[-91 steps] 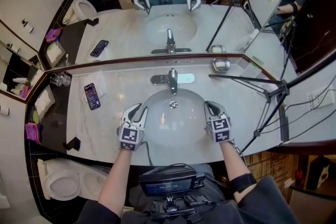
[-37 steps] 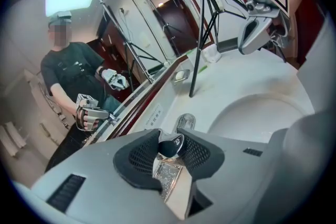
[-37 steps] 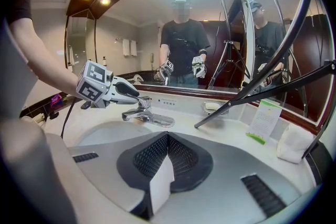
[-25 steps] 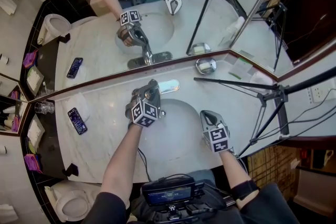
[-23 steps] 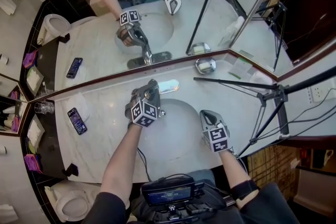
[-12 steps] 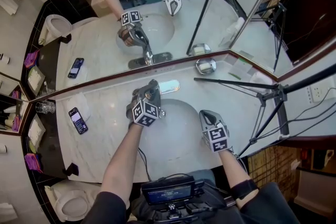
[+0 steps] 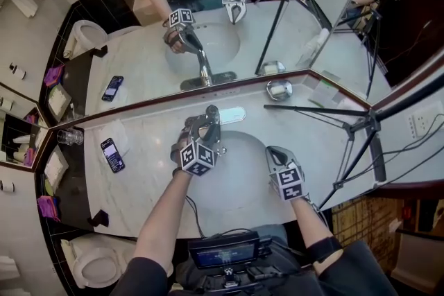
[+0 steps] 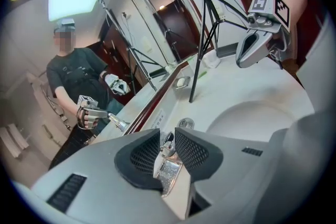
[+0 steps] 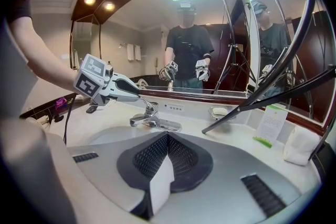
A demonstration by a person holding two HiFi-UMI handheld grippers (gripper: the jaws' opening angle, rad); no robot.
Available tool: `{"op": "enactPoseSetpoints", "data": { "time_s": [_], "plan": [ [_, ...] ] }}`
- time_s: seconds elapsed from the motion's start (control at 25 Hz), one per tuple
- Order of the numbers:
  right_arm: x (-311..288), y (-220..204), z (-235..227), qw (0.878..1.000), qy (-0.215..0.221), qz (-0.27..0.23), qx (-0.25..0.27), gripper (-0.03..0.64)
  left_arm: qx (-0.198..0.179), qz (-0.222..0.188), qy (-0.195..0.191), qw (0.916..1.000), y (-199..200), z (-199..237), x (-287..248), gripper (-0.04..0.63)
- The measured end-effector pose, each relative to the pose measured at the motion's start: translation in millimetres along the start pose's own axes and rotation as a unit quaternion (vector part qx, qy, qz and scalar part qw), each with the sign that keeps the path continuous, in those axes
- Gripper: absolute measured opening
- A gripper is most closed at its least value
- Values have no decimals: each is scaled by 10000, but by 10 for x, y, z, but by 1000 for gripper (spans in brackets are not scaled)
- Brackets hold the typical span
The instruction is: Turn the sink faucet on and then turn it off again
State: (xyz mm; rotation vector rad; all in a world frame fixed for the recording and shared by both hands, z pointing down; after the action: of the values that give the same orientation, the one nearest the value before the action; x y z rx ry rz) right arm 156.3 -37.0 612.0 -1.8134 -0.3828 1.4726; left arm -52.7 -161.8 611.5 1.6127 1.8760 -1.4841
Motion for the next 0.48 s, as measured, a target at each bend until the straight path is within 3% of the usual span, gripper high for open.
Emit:
{"op": "enactPoseSetpoints", "data": {
  "time_s": [0.08,0.2,0.36,0.48],
  "plan": [
    [-19,-20,40,10000,21,-12,74,20,10,-13,32,10000,-60,-39,139,86],
    [5,52,147,9998,108,-78,145,20,286,-32,125,9995,-183,-56,352,12],
    [34,139,250,9994,156,-146,276,20,793,-157,201,9965,-318,-37,665,5],
    [64,178,282,9990,136,-176,381,20,1361,-369,261,9897,-378,16,914,3]
  ]
}}
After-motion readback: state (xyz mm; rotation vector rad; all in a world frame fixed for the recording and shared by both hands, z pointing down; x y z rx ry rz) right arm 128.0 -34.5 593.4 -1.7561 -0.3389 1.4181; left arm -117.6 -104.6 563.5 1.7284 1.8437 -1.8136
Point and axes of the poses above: the fingertips, and each gripper's own axes: x backward along the fingers, z to its left, y out of its top, the point moved 6 cm from there along x, backward along the fingers, and after that the axes turned 12 degrees about z, right-handed, at the moved point
